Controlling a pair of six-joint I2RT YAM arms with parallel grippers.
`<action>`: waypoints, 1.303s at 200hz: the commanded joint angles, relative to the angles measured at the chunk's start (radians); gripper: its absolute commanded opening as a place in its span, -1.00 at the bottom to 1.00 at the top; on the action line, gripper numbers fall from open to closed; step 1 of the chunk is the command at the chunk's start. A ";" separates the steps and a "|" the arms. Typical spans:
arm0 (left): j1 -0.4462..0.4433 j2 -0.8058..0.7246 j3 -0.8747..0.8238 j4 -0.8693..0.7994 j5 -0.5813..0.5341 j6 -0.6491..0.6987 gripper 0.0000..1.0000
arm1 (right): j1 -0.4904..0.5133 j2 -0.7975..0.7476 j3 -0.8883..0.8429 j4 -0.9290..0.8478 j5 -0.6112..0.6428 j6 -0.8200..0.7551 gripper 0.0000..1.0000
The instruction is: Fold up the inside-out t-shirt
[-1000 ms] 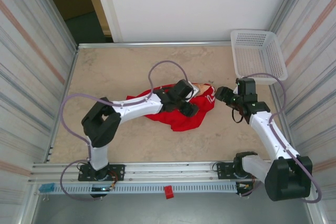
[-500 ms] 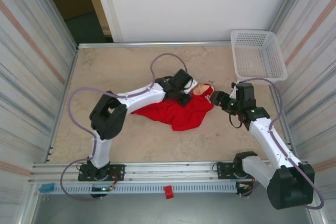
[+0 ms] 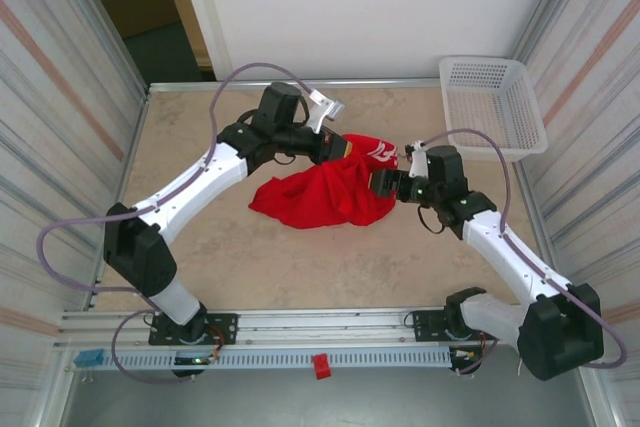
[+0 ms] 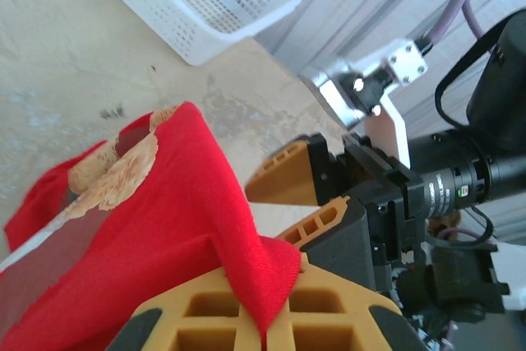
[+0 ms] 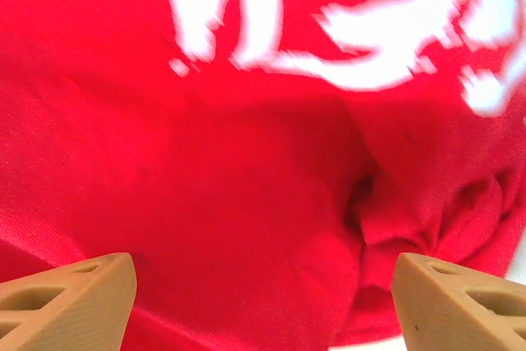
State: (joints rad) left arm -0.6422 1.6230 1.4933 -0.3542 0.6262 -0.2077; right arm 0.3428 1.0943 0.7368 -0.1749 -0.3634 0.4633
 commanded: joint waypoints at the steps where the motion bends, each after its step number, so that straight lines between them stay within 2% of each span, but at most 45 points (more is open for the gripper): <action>1: 0.006 -0.024 -0.022 0.007 0.078 -0.020 -1.00 | 0.037 0.035 0.062 0.043 0.037 -0.073 0.62; 55: 0.006 -0.038 -0.036 0.015 0.071 -0.033 -1.00 | 0.126 0.160 0.122 0.086 0.135 -0.050 0.60; 124: 0.019 -0.021 -0.032 0.017 0.053 -0.038 -1.00 | 0.229 -0.020 0.042 0.061 0.277 -0.028 0.69; 159: 0.021 -0.023 -0.024 0.014 0.058 -0.037 -1.00 | 0.245 0.018 0.047 0.074 0.322 -0.010 0.68; 169: 0.021 -0.025 -0.023 0.012 0.060 -0.038 -1.00 | 0.245 0.046 0.058 0.075 0.353 -0.004 0.63; 187: 0.021 -0.034 -0.024 0.015 0.069 -0.043 -1.00 | 0.236 0.104 0.078 0.077 0.413 0.004 0.41; 218: 0.021 -0.054 -0.037 0.048 0.097 -0.072 -1.00 | 0.191 0.226 0.123 0.100 0.435 0.026 0.13; 248: 0.021 -0.064 -0.051 0.074 0.122 -0.097 -1.00 | 0.167 0.337 0.184 0.150 0.386 0.020 0.09; 252: 0.021 -0.065 -0.054 0.076 0.124 -0.098 -1.00 | 0.167 0.346 0.192 0.160 0.363 0.009 0.03; 260: 0.022 -0.068 -0.060 0.079 0.124 -0.103 -1.00 | 0.162 0.354 0.205 0.178 0.299 -0.019 -0.26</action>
State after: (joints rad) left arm -0.6273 1.6169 1.4506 -0.3264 0.6983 -0.2787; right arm 0.5140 1.4178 0.8780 -0.0715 0.0227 0.4725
